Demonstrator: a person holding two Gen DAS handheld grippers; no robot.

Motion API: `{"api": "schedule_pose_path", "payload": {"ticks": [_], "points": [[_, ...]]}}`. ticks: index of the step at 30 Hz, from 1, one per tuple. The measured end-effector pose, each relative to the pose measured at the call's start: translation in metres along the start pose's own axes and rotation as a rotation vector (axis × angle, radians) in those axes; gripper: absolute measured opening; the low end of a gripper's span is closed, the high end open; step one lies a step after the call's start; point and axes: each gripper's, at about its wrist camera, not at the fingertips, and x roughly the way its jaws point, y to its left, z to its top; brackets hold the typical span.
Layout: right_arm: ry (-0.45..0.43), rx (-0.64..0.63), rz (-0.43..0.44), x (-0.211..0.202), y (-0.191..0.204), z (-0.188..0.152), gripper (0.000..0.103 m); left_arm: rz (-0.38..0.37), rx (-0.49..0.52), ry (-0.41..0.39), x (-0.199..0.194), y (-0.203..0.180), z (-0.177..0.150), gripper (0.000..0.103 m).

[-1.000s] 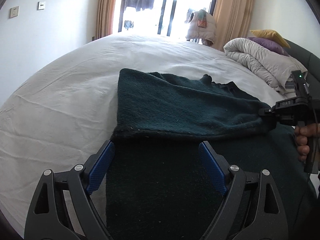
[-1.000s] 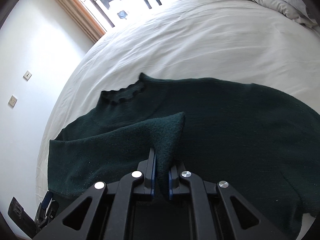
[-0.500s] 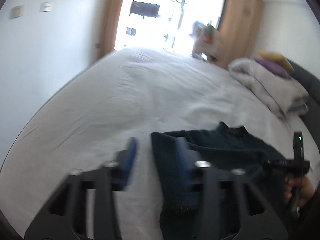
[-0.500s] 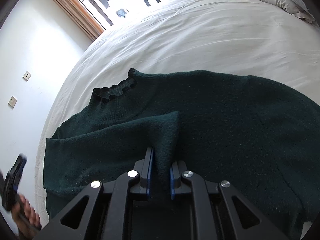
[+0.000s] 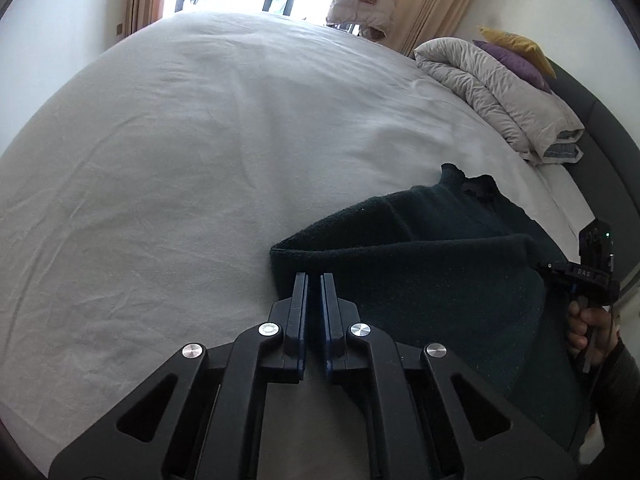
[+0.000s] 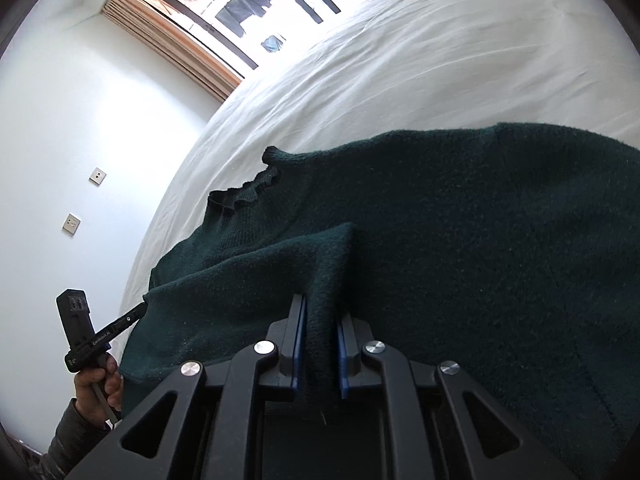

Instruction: Fold small clothes

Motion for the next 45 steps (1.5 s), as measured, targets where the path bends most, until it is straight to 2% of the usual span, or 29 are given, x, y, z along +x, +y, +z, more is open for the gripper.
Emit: {"api": "schedule_pose_path", "payload": {"ticks": [2, 6, 10, 13, 16, 19, 22, 25, 28, 31, 32, 35, 37, 39, 41, 44, 45], "points": [[-0.002, -0.014, -0.015, 0.002, 0.003, 0.0, 0.012, -0.004, 0.051, -0.019, -0.007, -0.01, -0.004, 0.005], [-0.011, -0.029, -0.029, 0.004, 0.007, 0.0, 0.012, 0.031, 0.15, -0.007, -0.015, -0.031, -0.027, 0.005], [-0.018, -0.042, -0.044, 0.006, 0.01, -0.002, 0.012, 0.024, 0.157, -0.012, -0.029, -0.039, -0.049, 0.005], [-0.02, -0.04, -0.041, 0.006, 0.01, -0.003, 0.012, 0.036, 0.201, -0.019, -0.044, -0.048, -0.07, 0.005], [-0.02, -0.041, -0.044, 0.007, 0.011, -0.003, 0.012, 0.08, 0.262, -0.005, -0.058, -0.06, -0.097, 0.005], [-0.013, -0.026, -0.045, 0.006, 0.01, -0.003, 0.012, 0.149, 0.346, 0.003, -0.057, -0.074, -0.108, 0.005], [0.009, -0.016, -0.085, 0.001, 0.015, -0.003, 0.012, 0.212, 0.402, 0.013, -0.049, -0.084, -0.114, 0.005], [0.024, -0.011, -0.132, -0.006, 0.018, -0.005, 0.013, 0.21, 0.4, 0.006, -0.048, -0.084, -0.116, 0.005], [0.02, -0.028, -0.171, -0.008, 0.019, -0.004, 0.021, 0.185, 0.374, 0.003, -0.049, -0.079, -0.117, 0.005], [0.009, -0.026, -0.146, -0.008, 0.013, -0.006, 0.022, 0.193, 0.375, -0.022, -0.059, -0.082, -0.115, 0.005], [0.005, -0.009, -0.132, -0.011, 0.011, -0.006, 0.022, 0.186, 0.365, -0.042, -0.066, -0.083, -0.111, 0.005], [-0.023, 0.055, -0.117, -0.023, 0.003, -0.007, 0.032, 0.146, 0.311, -0.139, -0.094, -0.094, -0.098, 0.005], [-0.054, 0.096, -0.127, -0.033, 0.001, -0.008, 0.037, 0.146, 0.328, -0.175, -0.1, -0.108, -0.09, 0.005], [-0.073, 0.084, -0.1, -0.038, 0.008, -0.009, 0.039, 0.159, 0.362, -0.178, -0.093, -0.123, -0.085, 0.005], [-0.056, 0.053, -0.077, -0.034, 0.018, -0.011, 0.039, 0.203, 0.366, -0.144, -0.074, -0.132, -0.083, 0.005], [0.023, 0.004, -0.146, -0.011, 0.025, -0.016, 0.039, 0.279, 0.36, -0.041, -0.027, -0.134, -0.086, 0.005], [0.009, -0.021, -0.159, -0.01, 0.027, -0.017, 0.037, 0.303, 0.367, -0.004, -0.014, -0.133, -0.09, 0.005]]}}
